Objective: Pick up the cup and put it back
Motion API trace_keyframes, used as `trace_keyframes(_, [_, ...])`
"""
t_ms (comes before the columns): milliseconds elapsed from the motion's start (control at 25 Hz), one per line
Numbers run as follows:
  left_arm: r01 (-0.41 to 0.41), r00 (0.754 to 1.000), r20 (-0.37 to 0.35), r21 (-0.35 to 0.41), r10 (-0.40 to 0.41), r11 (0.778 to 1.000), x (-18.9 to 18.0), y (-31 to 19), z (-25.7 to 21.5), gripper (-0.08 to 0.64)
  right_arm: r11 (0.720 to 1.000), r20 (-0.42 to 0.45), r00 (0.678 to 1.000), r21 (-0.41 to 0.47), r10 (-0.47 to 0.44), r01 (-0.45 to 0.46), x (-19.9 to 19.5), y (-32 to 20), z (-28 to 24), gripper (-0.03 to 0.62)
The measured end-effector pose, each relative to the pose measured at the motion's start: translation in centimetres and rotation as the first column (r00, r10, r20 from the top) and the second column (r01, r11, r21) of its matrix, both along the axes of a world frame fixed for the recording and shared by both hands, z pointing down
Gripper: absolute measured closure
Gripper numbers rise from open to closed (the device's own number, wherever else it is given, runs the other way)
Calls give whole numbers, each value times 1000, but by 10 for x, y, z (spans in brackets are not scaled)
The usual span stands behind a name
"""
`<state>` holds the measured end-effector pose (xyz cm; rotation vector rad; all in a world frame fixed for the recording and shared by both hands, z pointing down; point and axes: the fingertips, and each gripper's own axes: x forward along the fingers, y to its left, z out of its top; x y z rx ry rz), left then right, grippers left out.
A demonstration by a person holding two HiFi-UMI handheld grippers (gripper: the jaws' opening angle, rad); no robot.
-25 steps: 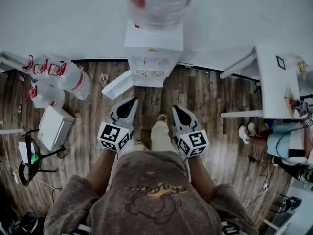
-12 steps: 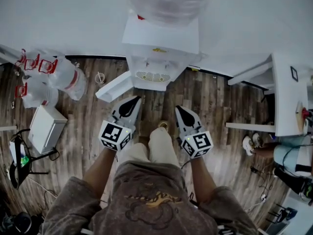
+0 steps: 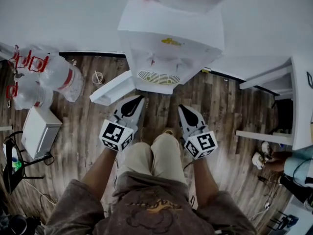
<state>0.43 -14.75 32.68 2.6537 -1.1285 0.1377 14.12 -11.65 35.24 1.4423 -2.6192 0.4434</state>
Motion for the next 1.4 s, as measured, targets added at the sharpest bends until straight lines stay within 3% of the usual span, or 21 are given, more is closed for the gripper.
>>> trace_keyframes(440, [27,999,-45,47,-25,999,8,-28,144,558,999,41,998,20,39,-40,19,-34,147,592])
trace_keyframes(680, [-13,999,-48,86,17,996,13,-35,200,558,999,18,1000,48,8,-8,19,-35,206,591])
trace_keyframes(960, [-37,999,-27,139,41,990,5,-28,231,558,998,24,1000,62,0,-2,17,-24,236,591])
trace_keyframes(1400, [12,999,-35,139,-7,990,-7,-25,244,557,997,18,1000,73,18,-19,13,-17,237,591])
